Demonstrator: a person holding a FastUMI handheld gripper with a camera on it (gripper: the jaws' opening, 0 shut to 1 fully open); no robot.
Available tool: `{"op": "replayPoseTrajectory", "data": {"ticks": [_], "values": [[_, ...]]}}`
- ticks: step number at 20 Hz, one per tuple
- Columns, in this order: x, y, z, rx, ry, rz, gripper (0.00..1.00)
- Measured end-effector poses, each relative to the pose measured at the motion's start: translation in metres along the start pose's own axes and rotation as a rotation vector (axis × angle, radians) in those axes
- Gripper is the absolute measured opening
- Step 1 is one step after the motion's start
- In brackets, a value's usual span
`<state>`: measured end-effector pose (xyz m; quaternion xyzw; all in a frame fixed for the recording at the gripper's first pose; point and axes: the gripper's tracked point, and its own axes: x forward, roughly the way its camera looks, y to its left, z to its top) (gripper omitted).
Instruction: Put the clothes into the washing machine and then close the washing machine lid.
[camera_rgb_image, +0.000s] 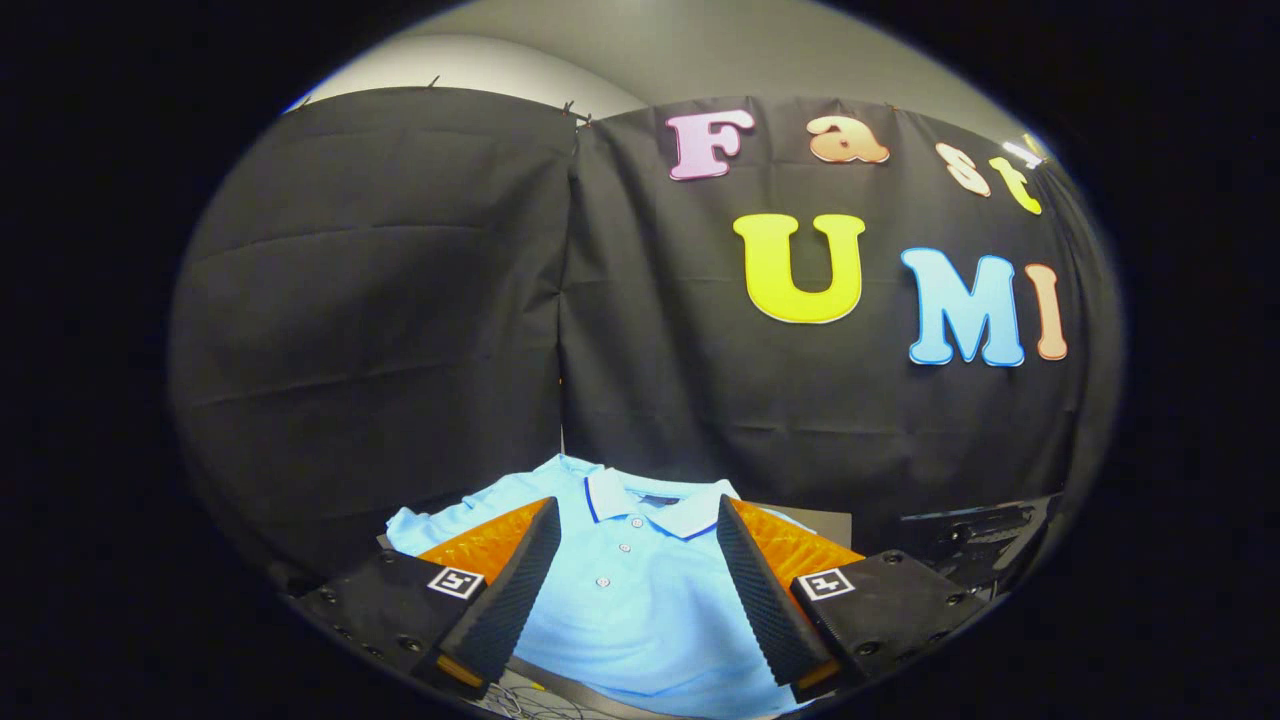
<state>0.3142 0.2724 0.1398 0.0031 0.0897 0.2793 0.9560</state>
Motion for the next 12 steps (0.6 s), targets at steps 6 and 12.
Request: {"op": "replayPoseTrajectory", "data": {"ticks": [6,12], "values": [[0.052,0.012,-0.027,0.008,0.209,0.071,0.98],[0.078,0.007,-0.056,-0.005,0.36,0.064,0.98]]}}
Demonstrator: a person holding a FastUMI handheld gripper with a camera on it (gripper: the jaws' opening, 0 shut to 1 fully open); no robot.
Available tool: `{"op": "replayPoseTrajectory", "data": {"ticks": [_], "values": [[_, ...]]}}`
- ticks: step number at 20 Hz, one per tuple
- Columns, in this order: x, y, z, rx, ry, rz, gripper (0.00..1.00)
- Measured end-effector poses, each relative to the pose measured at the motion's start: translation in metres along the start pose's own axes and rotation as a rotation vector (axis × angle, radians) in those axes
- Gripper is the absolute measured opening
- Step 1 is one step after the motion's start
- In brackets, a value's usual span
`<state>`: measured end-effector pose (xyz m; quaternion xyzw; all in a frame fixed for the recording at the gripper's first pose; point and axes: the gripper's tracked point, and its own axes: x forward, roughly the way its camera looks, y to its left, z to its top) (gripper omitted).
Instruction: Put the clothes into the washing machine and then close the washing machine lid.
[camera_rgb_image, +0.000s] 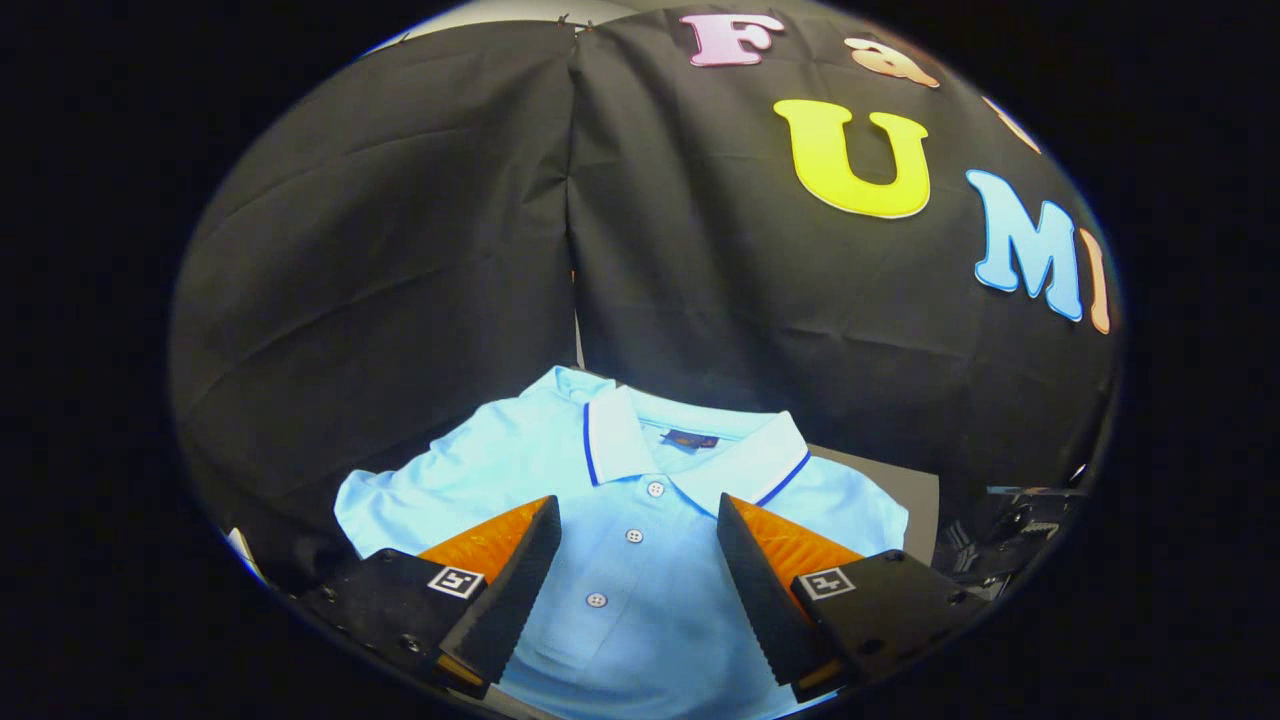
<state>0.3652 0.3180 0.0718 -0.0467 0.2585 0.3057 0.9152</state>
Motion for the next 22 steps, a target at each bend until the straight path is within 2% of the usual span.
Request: {"op": "replayPoseTrajectory", "data": {"ticks": [5,8,10,12,16,20,21,22], "values": [[0.011,-0.006,-0.015,-0.006,0.081,0.009,0.97],[0.013,-0.007,-0.018,0.038,0.09,0.028,0.96],[0.013,-0.005,-0.02,0.023,0.082,0.034,0.96],[0.015,0.001,-0.02,0.029,0.068,0.067,0.73],[0.013,-0.001,-0.018,0.133,0.069,0.098,0.26],[0.012,-0.001,-0.021,0.075,0.077,0.11,0.26],[0.006,-0.001,-0.02,0.106,0.061,0.086,0.26],[0.012,0.0,-0.019,0.083,0.059,0.091,0.14]]}}
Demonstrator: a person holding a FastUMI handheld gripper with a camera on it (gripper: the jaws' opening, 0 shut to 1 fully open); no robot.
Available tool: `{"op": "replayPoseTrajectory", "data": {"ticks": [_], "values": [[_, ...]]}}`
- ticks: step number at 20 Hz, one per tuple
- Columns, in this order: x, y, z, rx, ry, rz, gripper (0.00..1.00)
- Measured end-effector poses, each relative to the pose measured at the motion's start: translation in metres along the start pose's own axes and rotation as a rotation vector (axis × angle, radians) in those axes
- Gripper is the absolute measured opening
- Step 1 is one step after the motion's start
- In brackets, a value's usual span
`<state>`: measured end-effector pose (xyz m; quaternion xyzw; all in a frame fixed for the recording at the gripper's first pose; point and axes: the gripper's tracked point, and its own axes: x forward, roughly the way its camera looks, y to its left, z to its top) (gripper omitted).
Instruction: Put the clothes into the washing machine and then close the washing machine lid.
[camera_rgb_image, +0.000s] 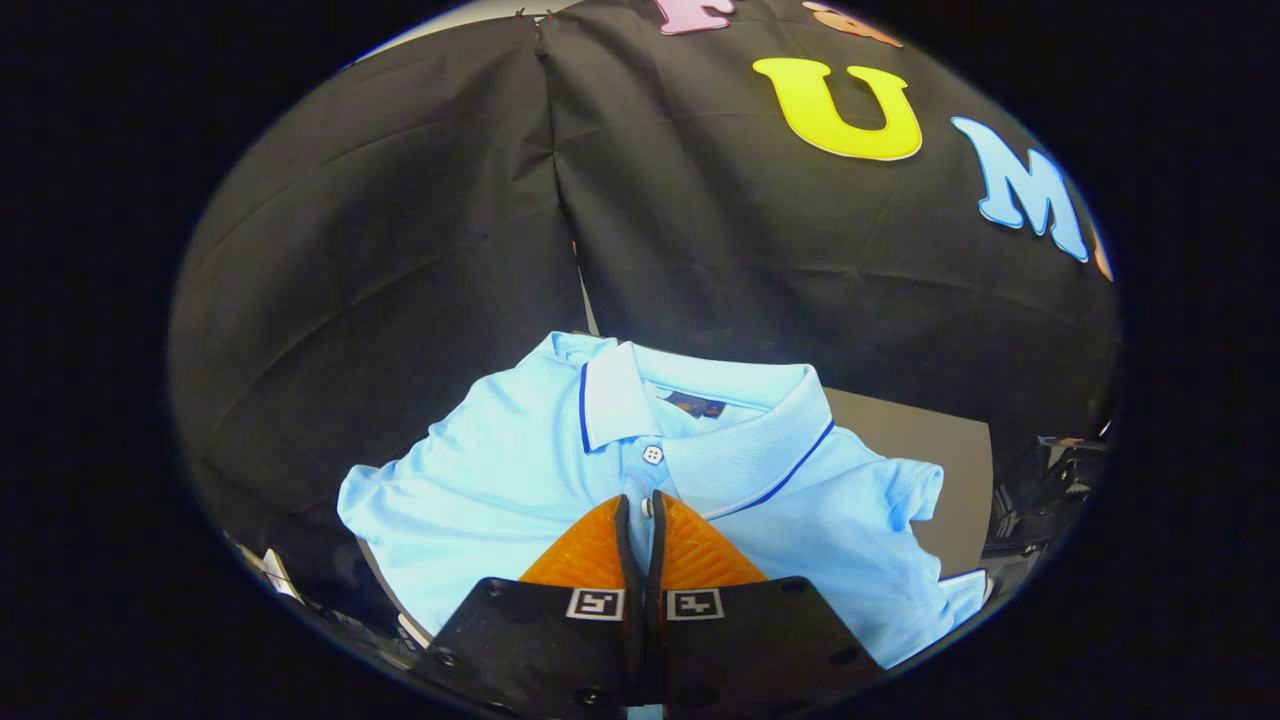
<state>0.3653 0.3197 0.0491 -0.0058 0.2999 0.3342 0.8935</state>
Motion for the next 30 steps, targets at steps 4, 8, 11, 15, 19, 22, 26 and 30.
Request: {"op": "replayPoseTrajectory", "data": {"ticks": [4,8,11,15,19,22,26,30], "values": [[-0.014,0.007,0.015,0.042,-0.076,0.054,0.02],[-0.029,0.008,0.034,0.062,-0.153,0.084,0.02],[-0.044,0.009,0.046,0.062,-0.2,0.087,0.01],[-0.067,0.007,0.053,0.035,-0.249,0.078,0.01],[-0.098,-0.008,0.063,0.043,-0.304,0.055,0.01],[-0.116,-0.021,0.07,0.044,-0.34,0.033,0.01],[-0.137,-0.041,0.071,0.053,-0.366,0.0,0.01],[-0.156,-0.069,0.068,0.066,-0.384,-0.054,0.01]]}}
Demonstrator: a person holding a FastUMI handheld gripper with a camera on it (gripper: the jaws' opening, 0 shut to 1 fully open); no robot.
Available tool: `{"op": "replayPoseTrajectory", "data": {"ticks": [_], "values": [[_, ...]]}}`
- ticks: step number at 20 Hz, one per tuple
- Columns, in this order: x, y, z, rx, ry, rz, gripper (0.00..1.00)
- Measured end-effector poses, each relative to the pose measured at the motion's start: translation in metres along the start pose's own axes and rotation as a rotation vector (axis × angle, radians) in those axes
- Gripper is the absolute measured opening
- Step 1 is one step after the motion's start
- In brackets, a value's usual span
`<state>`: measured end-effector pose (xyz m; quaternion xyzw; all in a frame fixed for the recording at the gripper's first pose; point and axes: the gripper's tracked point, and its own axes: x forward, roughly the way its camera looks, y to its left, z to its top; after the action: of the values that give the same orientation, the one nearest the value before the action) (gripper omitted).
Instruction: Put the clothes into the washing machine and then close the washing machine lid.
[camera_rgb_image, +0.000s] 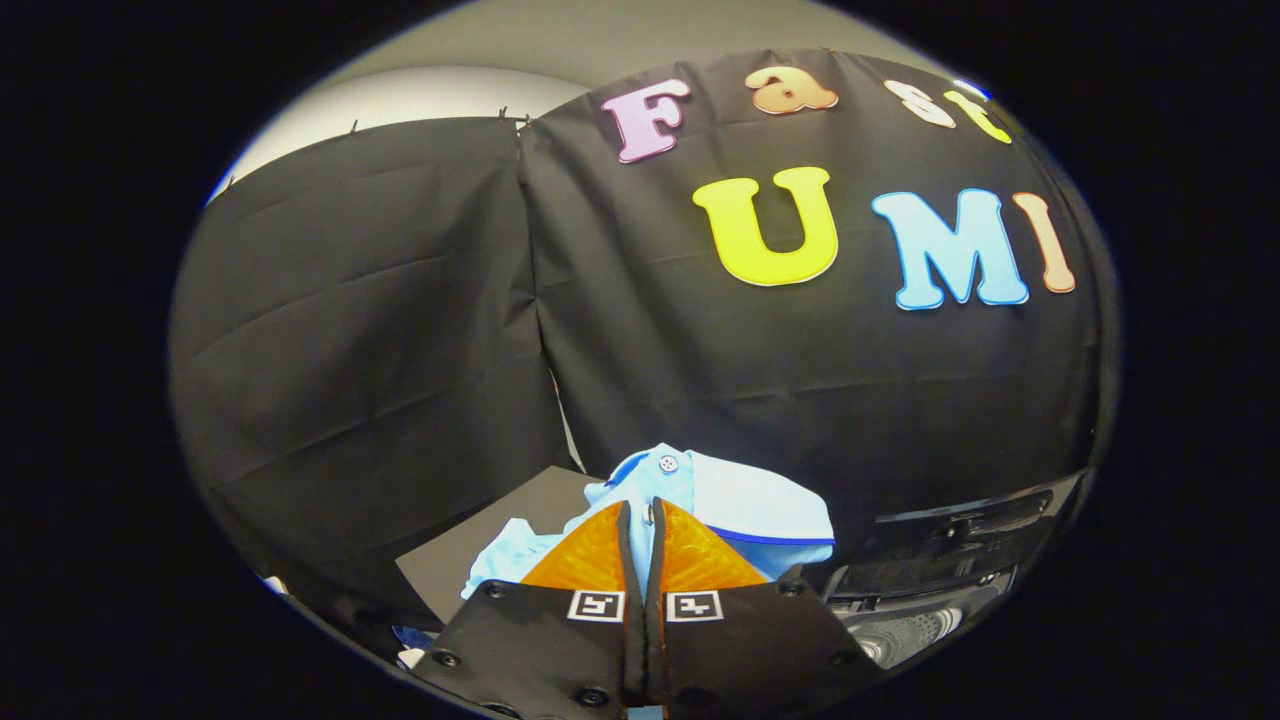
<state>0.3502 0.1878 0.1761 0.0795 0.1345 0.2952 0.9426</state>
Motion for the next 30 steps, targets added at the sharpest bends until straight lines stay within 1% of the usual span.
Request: {"op": "replayPoseTrajectory", "data": {"ticks": [11,21,25,30], "values": [[-0.047,-0.094,0.019,0.038,-0.049,-0.159,0.01],[-0.086,-0.183,0.008,0.05,-0.047,-0.304,0.01],[-0.098,-0.207,0.0,0.069,-0.044,-0.334,0.01],[-0.115,-0.234,-0.012,0.062,-0.034,-0.377,0.01]]}}
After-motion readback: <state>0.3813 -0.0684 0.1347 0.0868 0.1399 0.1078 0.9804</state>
